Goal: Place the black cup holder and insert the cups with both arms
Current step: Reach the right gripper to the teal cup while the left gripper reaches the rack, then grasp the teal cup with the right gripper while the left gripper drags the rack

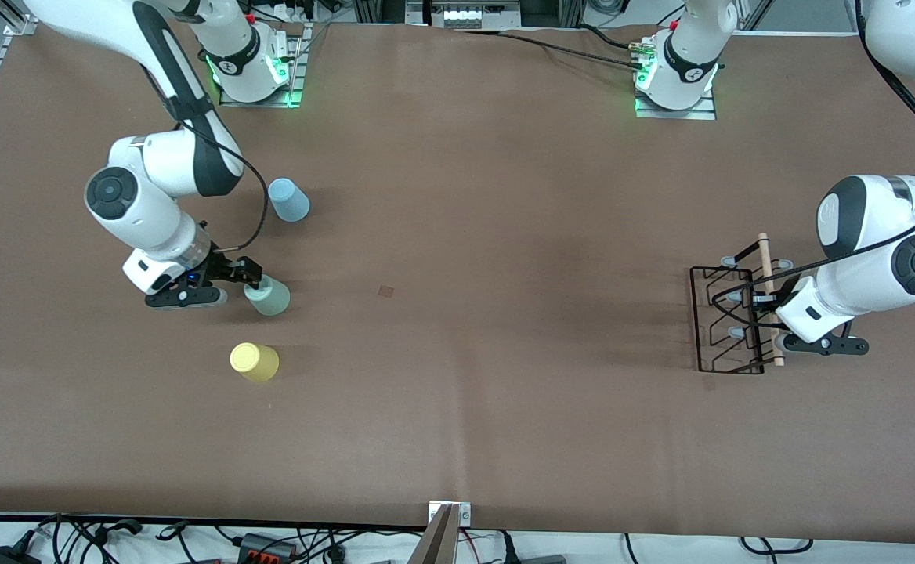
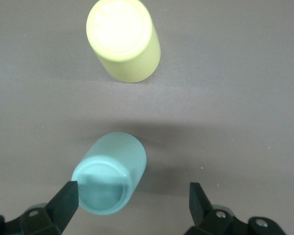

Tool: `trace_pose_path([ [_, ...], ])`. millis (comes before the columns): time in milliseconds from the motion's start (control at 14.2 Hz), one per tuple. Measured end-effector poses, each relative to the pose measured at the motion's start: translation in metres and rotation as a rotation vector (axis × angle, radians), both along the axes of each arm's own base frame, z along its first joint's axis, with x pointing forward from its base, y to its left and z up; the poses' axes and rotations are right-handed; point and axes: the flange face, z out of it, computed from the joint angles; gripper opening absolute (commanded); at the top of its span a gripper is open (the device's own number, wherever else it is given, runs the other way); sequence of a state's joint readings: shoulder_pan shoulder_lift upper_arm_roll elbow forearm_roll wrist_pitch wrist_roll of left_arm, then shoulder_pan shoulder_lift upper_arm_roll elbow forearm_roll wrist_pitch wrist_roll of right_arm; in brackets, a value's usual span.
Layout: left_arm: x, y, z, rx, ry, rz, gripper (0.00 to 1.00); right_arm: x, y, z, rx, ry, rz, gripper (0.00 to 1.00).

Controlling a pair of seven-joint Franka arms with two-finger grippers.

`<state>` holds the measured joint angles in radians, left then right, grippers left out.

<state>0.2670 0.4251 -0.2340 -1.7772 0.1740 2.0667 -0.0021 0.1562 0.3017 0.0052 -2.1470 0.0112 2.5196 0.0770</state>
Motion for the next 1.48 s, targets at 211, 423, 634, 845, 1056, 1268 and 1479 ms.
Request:
trace_pose_path([
  [211, 0.002, 0.0, 0.004, 0.0, -0.013, -0.001, 0.05, 0.001, 0.006, -0.005, 0.005, -0.013, -0.004, 1.0],
  [423, 0.012, -0.02, 0.034, -0.007, -0.06, -0.03, 0.04, 0.0, 0.012, -0.018, 0.007, -0.011, -0.029, 1.0],
  [634, 0.019, -0.075, 0.079, -0.031, -0.09, -0.1, 0.04, -0.004, 0.019, -0.038, 0.003, 0.013, -0.023, 1.0],
  [845, 0.013, -0.145, 0.088, -0.042, -0.098, -0.112, 0.03, -0.007, 0.022, -0.045, 0.001, 0.027, -0.019, 1.0],
  [1056, -0.007, -0.24, 0.077, -0.038, -0.088, -0.017, 0.03, -0.009, 0.022, -0.047, -0.001, 0.032, -0.021, 0.79],
  [1268, -0.024, -0.327, 0.072, -0.054, -0.095, 0.049, 0.03, -0.009, 0.022, -0.047, -0.001, 0.032, -0.022, 0.16],
  [1479, -0.043, -0.384, 0.061, -0.062, -0.084, 0.078, 0.03, -0.008, 0.022, -0.044, 0.001, 0.027, -0.023, 0.1],
])
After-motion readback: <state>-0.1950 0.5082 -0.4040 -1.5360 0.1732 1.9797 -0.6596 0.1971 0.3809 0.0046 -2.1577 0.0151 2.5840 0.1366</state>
